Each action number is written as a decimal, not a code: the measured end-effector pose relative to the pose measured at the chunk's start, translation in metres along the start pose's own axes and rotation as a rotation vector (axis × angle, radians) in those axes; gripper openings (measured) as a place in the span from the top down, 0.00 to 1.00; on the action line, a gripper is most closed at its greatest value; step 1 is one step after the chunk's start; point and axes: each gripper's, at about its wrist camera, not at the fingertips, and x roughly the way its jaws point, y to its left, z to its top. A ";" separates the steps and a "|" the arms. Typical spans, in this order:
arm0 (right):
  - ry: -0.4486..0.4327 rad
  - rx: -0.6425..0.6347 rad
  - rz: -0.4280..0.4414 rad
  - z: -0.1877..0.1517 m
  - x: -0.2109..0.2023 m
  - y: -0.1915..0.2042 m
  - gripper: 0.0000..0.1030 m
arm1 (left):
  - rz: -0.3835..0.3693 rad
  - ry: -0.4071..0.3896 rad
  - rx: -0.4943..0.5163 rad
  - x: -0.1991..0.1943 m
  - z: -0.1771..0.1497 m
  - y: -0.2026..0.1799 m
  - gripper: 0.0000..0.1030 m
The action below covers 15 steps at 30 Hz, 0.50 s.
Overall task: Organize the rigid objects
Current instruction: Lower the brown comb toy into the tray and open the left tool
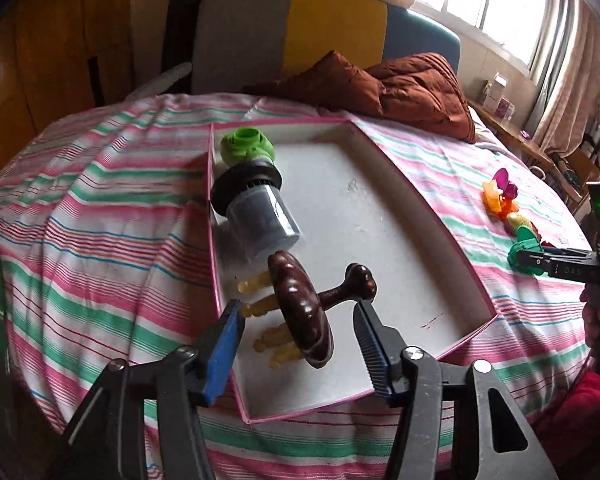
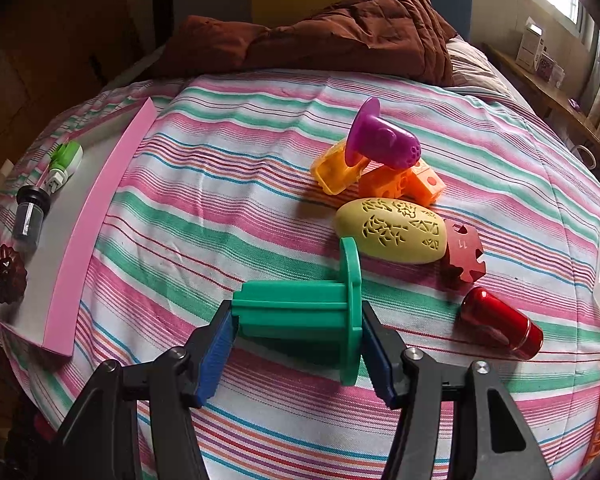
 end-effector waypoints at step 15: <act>-0.006 -0.053 0.014 -0.006 -0.002 0.019 0.42 | 0.081 -0.059 -0.016 -0.036 0.000 0.000 0.40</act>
